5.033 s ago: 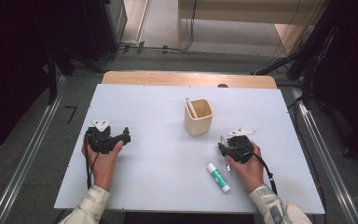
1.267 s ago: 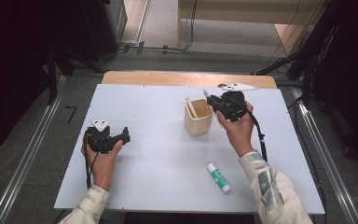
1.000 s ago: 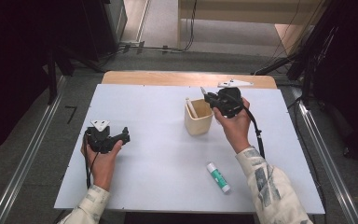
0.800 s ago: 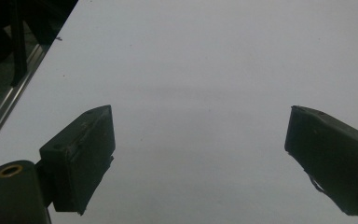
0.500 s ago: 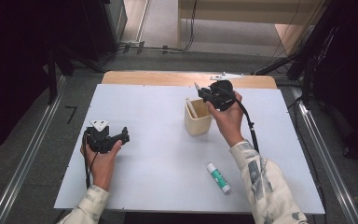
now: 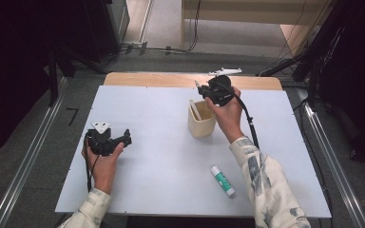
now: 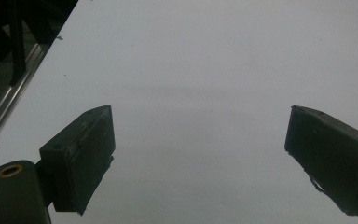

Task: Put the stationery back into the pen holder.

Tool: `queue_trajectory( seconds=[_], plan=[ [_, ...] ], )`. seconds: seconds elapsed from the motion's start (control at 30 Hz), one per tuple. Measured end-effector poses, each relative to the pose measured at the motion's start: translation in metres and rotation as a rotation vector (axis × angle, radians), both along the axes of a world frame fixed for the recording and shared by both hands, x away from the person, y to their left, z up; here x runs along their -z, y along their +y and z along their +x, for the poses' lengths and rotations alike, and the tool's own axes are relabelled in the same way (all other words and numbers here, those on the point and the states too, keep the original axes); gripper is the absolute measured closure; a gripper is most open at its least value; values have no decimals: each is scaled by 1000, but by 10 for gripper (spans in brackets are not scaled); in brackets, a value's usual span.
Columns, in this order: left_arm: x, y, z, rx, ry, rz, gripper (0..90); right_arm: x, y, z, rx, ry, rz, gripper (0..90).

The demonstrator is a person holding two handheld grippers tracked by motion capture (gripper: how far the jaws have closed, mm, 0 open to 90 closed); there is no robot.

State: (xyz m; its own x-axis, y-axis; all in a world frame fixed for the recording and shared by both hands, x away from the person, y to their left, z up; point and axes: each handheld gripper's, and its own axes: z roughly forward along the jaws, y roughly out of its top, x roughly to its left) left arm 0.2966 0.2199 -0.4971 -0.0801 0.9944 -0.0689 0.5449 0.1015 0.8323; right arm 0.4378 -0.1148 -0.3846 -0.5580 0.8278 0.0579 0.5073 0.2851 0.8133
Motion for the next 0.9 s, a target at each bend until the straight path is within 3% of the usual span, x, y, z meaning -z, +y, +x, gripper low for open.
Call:
queue_trajectory(
  seconds=[0.4, 0.9],
  plan=[
    [0, 1, 0, 2, 5, -3, 94, 3, 6, 12, 0, 5, 19, 782],
    [0, 1, 0, 2, 5, -4, 94, 5, 4, 13, 6, 5, 14, 779]
  ],
)
